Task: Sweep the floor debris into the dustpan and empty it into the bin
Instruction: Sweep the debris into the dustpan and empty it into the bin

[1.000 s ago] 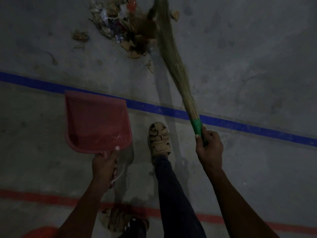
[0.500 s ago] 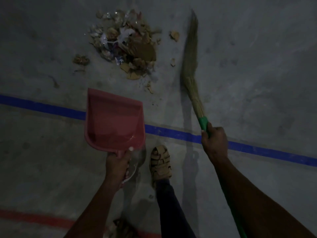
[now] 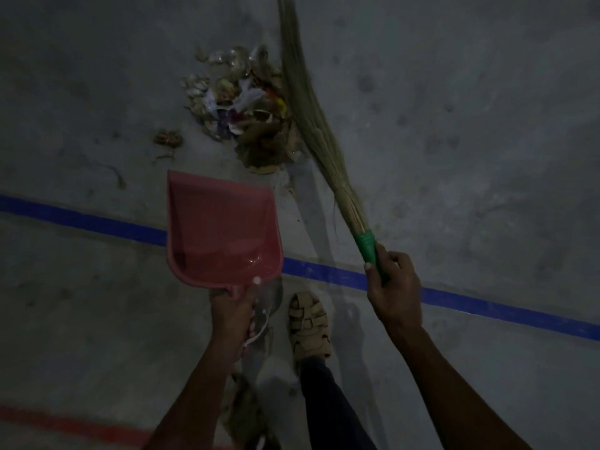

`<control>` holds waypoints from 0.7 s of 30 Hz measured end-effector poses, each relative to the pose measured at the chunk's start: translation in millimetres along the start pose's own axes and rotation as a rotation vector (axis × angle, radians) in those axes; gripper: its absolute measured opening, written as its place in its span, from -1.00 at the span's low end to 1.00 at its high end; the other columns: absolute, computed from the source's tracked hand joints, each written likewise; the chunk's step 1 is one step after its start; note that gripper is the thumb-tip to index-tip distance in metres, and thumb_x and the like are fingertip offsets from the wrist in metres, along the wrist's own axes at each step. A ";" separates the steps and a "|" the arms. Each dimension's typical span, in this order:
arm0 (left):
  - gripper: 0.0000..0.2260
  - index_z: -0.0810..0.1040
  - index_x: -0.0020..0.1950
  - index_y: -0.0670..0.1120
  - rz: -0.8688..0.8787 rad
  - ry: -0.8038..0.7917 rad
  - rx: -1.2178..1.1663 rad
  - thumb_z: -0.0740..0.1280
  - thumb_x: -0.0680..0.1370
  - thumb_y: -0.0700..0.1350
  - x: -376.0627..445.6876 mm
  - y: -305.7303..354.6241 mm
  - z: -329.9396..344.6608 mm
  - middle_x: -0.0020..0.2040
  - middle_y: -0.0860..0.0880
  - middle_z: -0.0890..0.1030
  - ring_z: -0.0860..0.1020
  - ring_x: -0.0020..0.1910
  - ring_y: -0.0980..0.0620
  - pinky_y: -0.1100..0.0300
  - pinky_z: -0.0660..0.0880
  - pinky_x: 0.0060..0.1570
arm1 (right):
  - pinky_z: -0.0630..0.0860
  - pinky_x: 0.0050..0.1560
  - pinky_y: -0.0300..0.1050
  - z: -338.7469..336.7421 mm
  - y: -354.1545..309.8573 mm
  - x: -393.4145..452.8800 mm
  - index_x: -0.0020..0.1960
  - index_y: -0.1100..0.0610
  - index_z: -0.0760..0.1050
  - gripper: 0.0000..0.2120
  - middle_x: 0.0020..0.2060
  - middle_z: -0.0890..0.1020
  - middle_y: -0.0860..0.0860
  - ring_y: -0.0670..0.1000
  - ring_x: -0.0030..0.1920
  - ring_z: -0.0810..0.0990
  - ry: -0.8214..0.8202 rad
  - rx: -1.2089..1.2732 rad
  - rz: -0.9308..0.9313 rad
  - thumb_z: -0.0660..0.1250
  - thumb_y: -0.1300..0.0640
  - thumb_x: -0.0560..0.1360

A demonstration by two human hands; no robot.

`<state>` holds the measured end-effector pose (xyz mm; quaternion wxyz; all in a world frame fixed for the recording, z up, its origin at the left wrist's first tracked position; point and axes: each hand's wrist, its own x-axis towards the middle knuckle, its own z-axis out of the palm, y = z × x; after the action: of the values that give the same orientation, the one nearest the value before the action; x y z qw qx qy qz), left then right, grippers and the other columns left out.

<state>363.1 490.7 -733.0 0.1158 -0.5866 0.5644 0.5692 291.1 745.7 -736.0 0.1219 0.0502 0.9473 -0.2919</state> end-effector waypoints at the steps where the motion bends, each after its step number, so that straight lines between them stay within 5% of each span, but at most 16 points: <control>1: -0.68 0.51 -0.04 -0.29 -0.002 0.014 -0.015 0.52 0.52 -0.05 2.5 1.6 -2.3 -0.48 -0.10 0.44 0.36 -0.68 0.03 0.31 0.28 -0.62 | 0.42 -0.21 -0.18 3.6 -4.5 3.2 0.38 0.24 0.47 -0.56 0.01 0.53 0.14 -0.05 -0.14 0.47 0.002 0.027 -0.017 0.40 0.16 0.54; 7: -0.67 0.47 -0.20 -0.22 -0.028 0.061 -0.156 0.50 0.54 -0.03 13.4 14.7 -25.7 -0.49 -0.12 0.40 0.30 -0.66 0.05 0.30 0.26 -0.57 | 0.43 -0.16 -0.25 32.5 -55.7 44.6 0.40 0.25 0.45 -0.56 -0.01 0.53 0.10 -0.01 -0.11 0.51 -0.107 0.159 -0.111 0.36 0.13 0.57; 13: -0.63 0.44 -0.35 -0.14 -0.112 0.127 -0.232 0.48 0.55 -0.03 38.5 14.8 -54.0 -0.51 -0.11 0.36 0.26 -0.67 0.05 0.28 0.24 -0.52 | 0.60 -0.22 0.21 89.8 -137.2 91.8 0.42 0.16 0.45 -0.53 -0.11 0.51 -0.05 0.14 -0.20 0.62 -0.409 0.217 -0.173 0.29 -0.01 0.57; 21: -0.72 0.52 -0.24 -0.15 -0.179 0.184 -0.273 0.47 0.56 -0.03 70.5 35.1 -85.4 -0.51 -0.01 0.44 0.32 -0.68 0.12 0.35 0.25 -0.65 | 0.52 -0.36 0.00 153.1 -204.0 140.8 0.27 0.14 0.54 -0.72 -0.37 0.57 0.09 -0.01 -0.45 0.48 -0.614 -0.132 -0.320 0.24 0.10 0.59</control>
<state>361.0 375.0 -743.8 0.0335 -0.6943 0.4355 0.5719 152.2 494.3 -784.7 0.3566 -0.1971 0.8792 -0.2468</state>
